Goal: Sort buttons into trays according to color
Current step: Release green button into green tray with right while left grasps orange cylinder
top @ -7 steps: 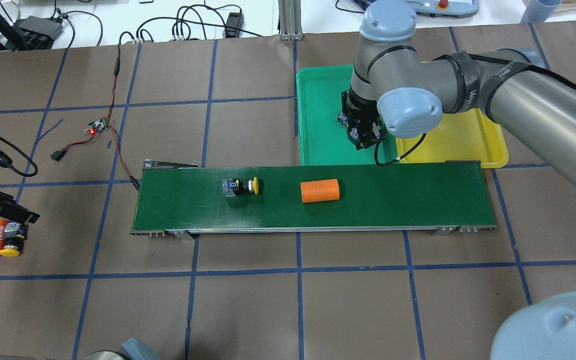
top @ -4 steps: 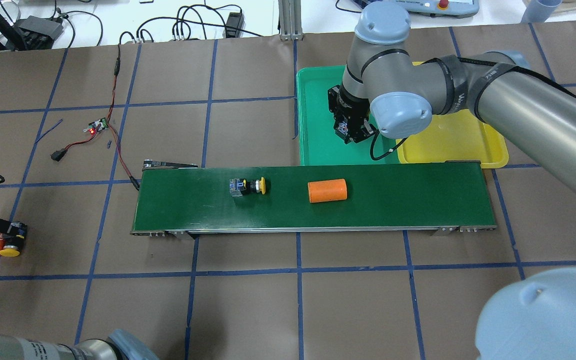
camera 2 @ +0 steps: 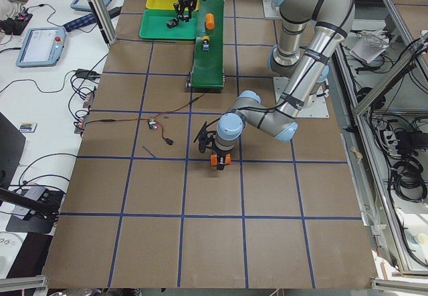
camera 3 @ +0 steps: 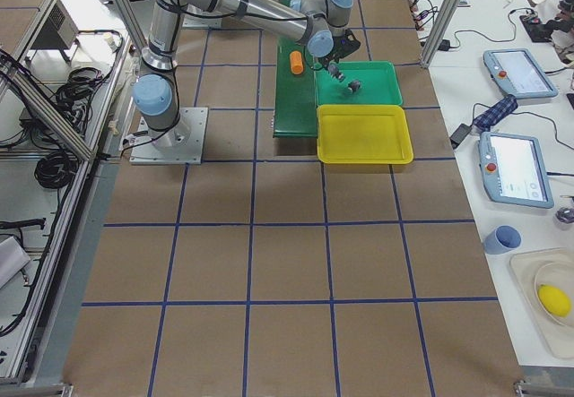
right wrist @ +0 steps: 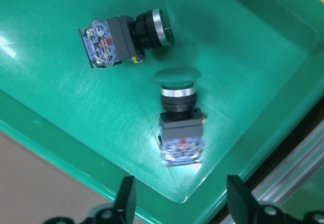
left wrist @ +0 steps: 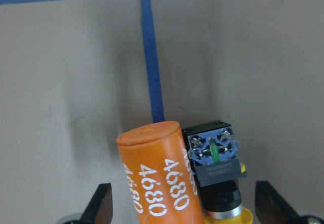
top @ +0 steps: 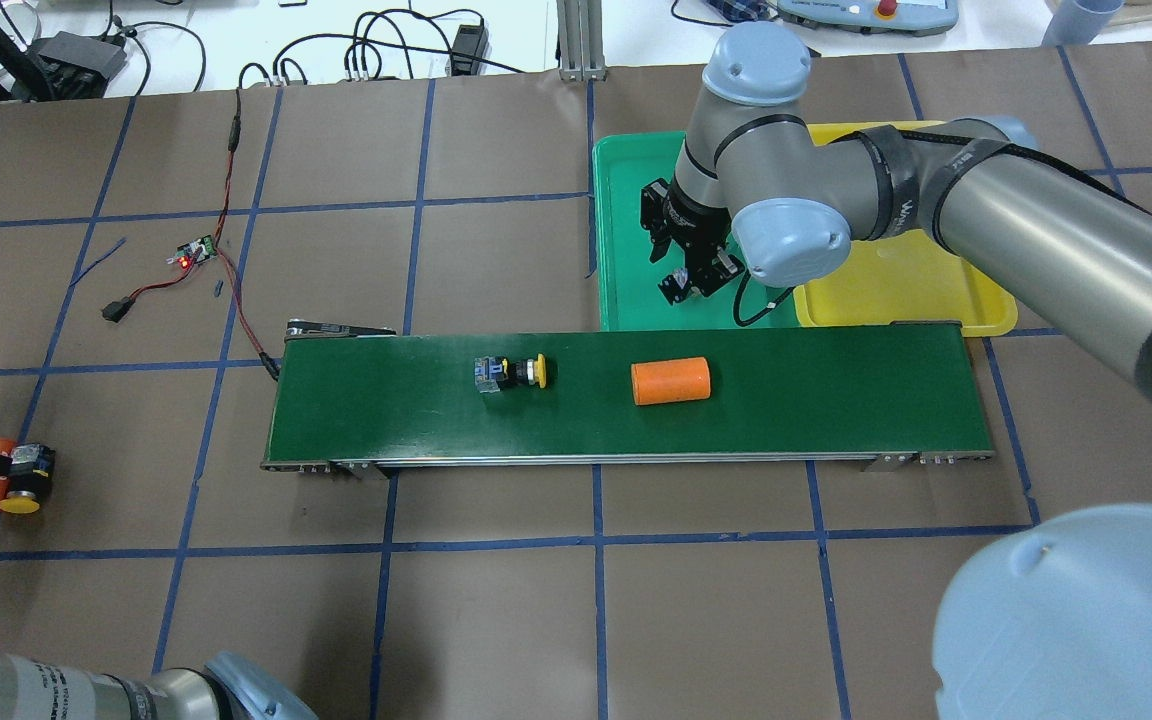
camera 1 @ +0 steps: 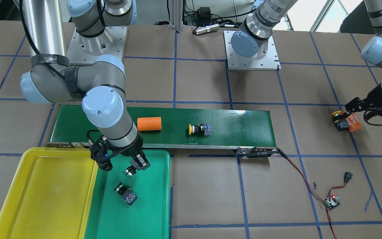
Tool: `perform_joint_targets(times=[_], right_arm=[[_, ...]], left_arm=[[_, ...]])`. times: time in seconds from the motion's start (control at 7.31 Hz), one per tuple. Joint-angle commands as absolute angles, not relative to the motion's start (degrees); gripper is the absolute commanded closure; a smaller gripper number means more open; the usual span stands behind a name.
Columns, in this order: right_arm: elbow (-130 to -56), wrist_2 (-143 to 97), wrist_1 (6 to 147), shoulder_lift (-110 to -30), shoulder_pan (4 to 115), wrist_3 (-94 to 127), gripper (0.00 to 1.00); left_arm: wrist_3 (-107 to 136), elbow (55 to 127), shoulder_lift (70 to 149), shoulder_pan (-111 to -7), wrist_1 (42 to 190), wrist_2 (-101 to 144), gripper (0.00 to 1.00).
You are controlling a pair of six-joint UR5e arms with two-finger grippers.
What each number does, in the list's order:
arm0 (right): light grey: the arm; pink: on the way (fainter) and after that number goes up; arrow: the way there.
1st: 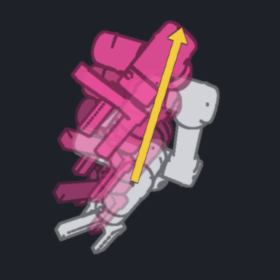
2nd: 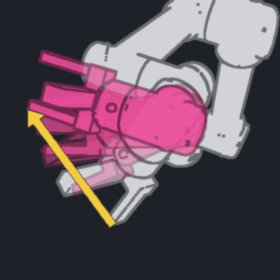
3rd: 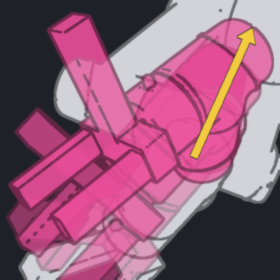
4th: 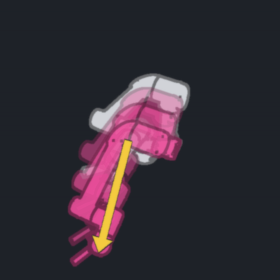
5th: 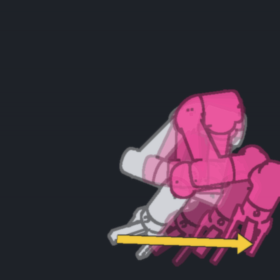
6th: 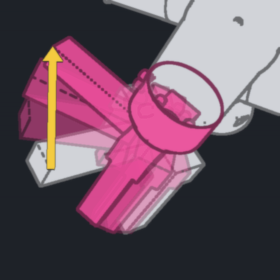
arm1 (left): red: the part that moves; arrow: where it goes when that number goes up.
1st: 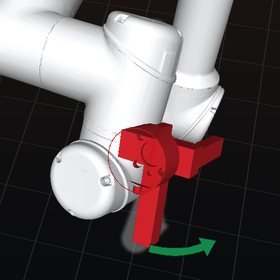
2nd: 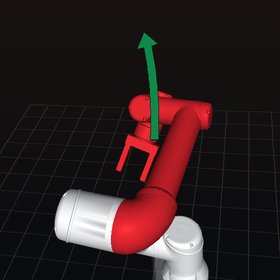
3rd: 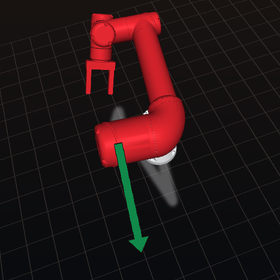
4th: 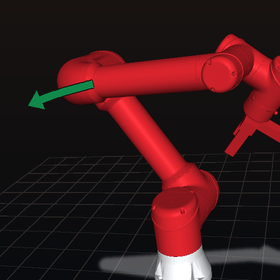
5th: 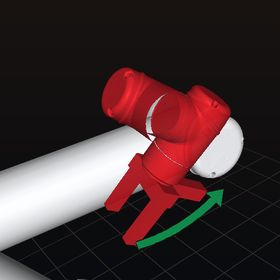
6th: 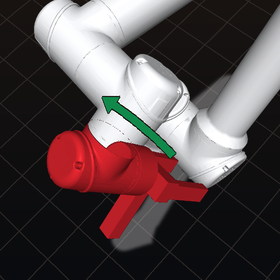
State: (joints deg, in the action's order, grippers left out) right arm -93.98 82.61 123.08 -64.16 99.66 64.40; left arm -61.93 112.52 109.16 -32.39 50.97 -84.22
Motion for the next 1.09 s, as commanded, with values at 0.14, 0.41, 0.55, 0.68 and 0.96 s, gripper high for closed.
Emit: perform_joint_targets(times=[0.14, 0.41, 0.55, 0.68, 0.96], right_arm=[[-93.34, 83.23, 122.26, -66.52, 99.58, 64.6, 0.0], [-93.96, 83.41, 116.07, -71.43, 98.36, 64.6, 0.0], [-93.96, 85.5, 110.71, -73.8, 98.18, 64.6, 0.0], [-94.13, 88.48, 107.61, -76.18, 98.0, 64.69, 0.0], [-94.39, 89.21, 102.58, -79.7, 98.09, 71.41, 0.0]], left_arm=[[-62.14, 111.62, 111.7, -32.17, 50.98, -84.64, 0.14], [-62.23, 111.62, 111.45, -31.99, 50.98, -84.73, 0.4], [-62.4, 111.53, 111.45, -31.73, 50.89, -84.81, 0.41], [-62.49, 111.53, 111.62, -31.64, 50.8, -84.81, 0.48], [-63.1, 111.19, 111.62, -31.64, 50.8, -84.81, 0.55]])
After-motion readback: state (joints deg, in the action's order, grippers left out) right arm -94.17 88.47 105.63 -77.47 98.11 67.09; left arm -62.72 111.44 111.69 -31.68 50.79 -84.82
